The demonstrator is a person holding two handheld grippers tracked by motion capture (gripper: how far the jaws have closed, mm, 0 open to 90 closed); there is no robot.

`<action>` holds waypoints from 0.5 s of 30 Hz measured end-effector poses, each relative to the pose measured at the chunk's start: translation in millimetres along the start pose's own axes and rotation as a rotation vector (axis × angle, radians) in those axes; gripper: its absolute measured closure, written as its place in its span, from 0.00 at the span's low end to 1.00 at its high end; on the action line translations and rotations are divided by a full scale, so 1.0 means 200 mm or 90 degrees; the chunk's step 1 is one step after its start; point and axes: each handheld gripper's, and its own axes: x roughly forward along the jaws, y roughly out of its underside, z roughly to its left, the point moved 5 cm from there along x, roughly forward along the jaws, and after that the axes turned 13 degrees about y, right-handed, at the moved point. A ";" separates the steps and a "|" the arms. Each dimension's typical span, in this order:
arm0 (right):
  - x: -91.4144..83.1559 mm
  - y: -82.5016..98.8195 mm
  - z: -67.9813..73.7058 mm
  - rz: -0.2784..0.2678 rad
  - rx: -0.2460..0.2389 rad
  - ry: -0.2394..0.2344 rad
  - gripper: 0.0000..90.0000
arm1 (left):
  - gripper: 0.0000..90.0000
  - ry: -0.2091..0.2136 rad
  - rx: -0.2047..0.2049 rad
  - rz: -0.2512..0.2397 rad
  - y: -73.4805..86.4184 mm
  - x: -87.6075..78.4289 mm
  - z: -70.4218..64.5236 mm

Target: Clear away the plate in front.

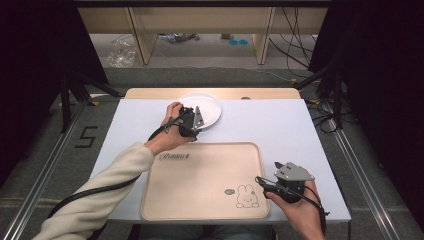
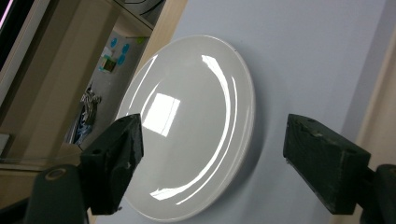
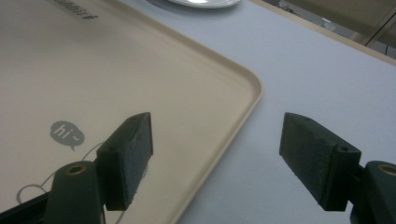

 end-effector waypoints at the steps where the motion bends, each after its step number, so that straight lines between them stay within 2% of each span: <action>1: 0.00 0.00 0.00 0.000 0.000 0.000 0.30 | 0.22 -0.004 0.006 0.011 0.00 0.01 0.01; 7: 0.00 0.00 0.00 0.002 0.000 -0.001 0.30 | 0.22 0.003 0.007 0.039 0.01 0.06 0.03; 12: 0.00 0.00 0.00 0.003 0.002 -0.003 0.30 | 0.22 0.008 0.003 0.051 0.02 0.10 0.04; 15: 0.00 0.00 0.00 0.003 0.001 -0.004 0.30 | 0.21 0.011 0.010 0.063 0.02 0.12 0.04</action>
